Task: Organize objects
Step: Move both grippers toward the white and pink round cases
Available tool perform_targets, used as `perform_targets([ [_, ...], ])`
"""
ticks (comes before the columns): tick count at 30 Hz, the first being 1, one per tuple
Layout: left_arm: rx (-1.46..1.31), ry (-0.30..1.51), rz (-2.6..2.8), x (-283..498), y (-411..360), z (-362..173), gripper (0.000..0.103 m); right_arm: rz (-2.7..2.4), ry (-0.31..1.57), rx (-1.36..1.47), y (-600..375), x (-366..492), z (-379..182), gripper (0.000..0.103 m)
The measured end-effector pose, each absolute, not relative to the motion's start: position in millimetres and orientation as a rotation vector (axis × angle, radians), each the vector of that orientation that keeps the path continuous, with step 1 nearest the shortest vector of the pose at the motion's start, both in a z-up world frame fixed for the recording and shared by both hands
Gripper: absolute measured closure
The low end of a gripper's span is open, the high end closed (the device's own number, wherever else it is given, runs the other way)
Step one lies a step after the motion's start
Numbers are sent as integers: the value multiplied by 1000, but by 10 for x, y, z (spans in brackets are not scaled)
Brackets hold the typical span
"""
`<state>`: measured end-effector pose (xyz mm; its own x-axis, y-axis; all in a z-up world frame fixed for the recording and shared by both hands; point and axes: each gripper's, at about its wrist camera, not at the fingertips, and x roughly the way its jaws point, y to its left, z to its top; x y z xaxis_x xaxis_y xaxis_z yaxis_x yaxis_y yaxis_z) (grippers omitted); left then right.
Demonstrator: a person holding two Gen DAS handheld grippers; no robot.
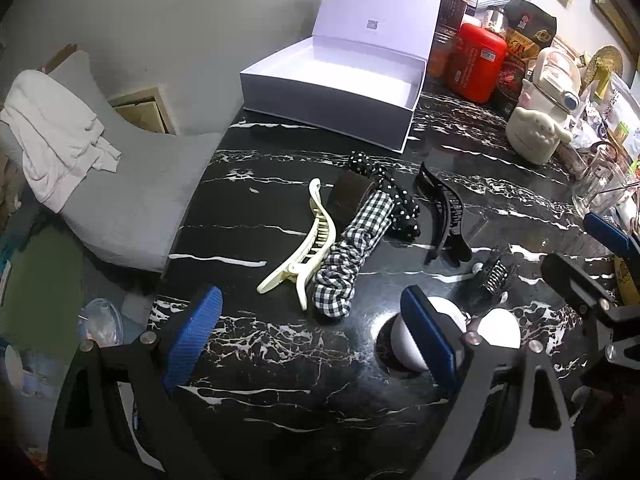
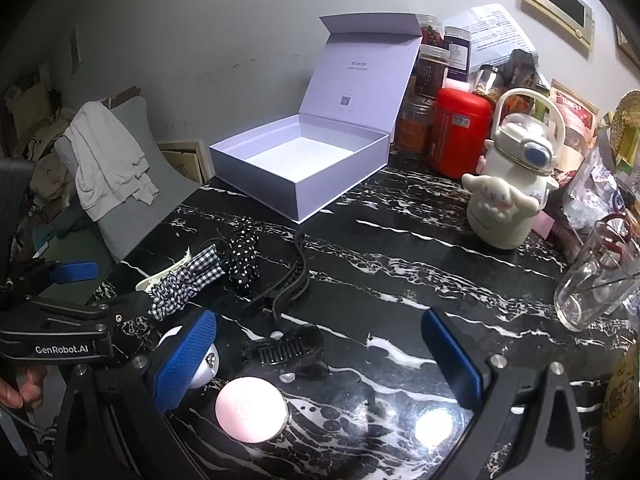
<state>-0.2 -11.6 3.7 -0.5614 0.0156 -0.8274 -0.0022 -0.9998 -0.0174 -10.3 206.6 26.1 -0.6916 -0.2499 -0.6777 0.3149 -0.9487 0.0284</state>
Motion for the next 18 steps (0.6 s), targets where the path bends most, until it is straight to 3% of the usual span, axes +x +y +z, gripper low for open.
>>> perform_targets([
  [9, -1461, -26, 2760, -20, -110, 28, 12, -2628, 114, 1057, 2066, -133, 237, 2],
  [14, -1441, -13, 2757, -4, -93, 40, 12, -2609, 132, 1078, 2040, -146, 211, 20],
  [18, -1425, -8, 2749, 8, -78, 61, 12, -2602, 114, 1075, 2057, -125, 213, 22],
])
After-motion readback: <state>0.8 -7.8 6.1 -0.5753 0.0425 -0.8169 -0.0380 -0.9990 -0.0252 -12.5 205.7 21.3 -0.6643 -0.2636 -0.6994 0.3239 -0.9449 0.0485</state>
